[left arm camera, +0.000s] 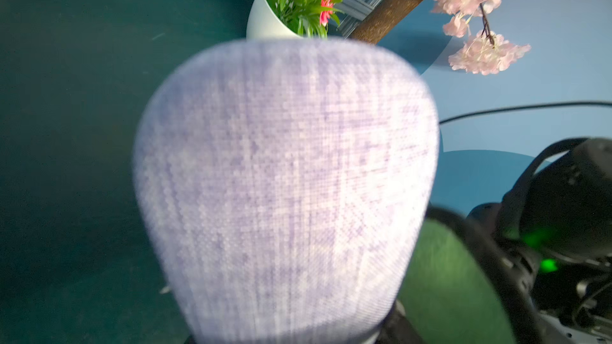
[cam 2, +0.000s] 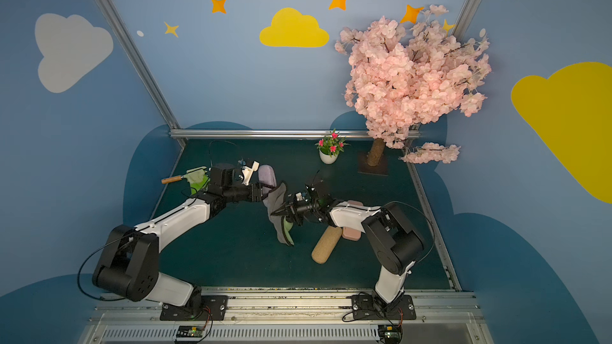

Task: Wipe the eyeglass case
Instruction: Wipe the dirt from the eyeglass case.

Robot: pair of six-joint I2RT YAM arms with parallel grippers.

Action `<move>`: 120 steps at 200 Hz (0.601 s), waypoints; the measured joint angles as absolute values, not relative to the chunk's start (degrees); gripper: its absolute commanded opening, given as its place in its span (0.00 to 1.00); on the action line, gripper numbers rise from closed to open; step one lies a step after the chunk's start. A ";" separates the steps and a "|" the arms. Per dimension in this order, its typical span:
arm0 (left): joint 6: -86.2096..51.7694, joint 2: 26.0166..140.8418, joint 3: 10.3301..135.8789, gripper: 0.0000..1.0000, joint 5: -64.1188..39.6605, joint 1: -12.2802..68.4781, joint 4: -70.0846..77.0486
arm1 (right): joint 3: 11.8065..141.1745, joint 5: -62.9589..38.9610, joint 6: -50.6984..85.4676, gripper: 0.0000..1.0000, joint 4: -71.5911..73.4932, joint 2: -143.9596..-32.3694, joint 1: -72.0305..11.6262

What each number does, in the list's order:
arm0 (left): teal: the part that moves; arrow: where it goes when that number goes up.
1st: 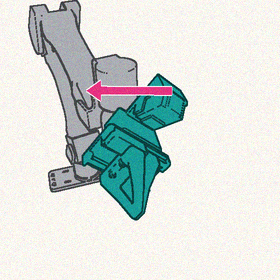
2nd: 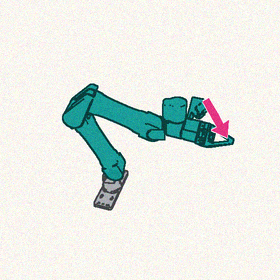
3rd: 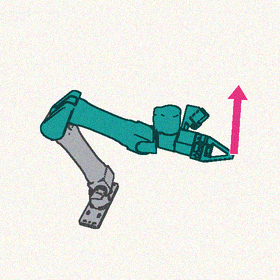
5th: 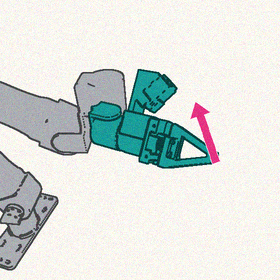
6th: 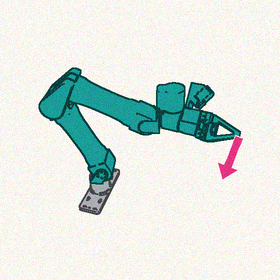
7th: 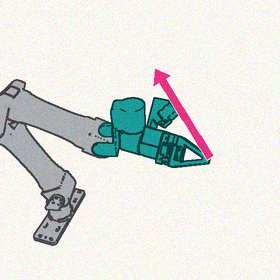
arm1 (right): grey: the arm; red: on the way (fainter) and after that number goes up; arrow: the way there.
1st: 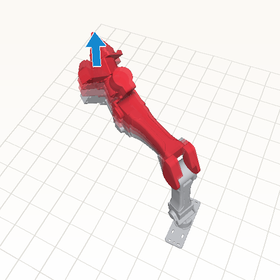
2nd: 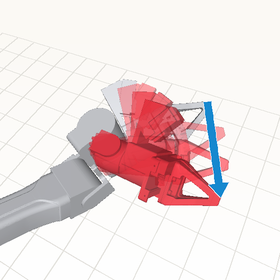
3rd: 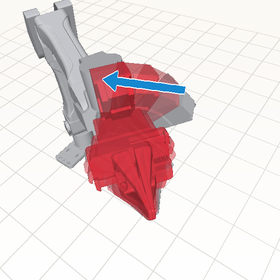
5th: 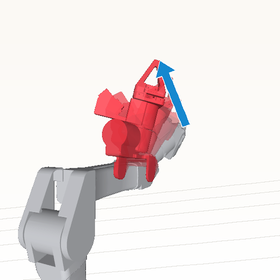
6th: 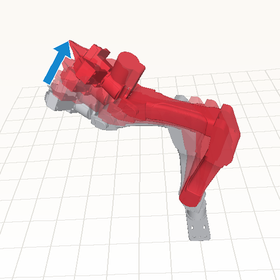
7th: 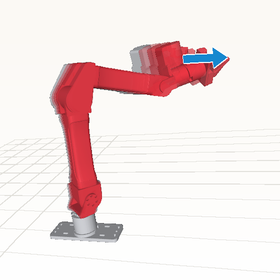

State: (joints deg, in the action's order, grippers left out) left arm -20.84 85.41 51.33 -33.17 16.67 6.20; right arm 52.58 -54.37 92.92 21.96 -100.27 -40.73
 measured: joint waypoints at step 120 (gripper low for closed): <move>-31.03 82.94 51.00 0.19 -32.53 17.61 5.10 | 73.63 -47.00 72.60 0.00 -2.35 -98.13 -38.63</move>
State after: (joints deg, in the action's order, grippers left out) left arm -31.03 82.94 51.00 -32.53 17.61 5.10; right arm 73.63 -47.00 72.60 -2.35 -98.13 -38.63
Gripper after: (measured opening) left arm 0.599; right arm 0.108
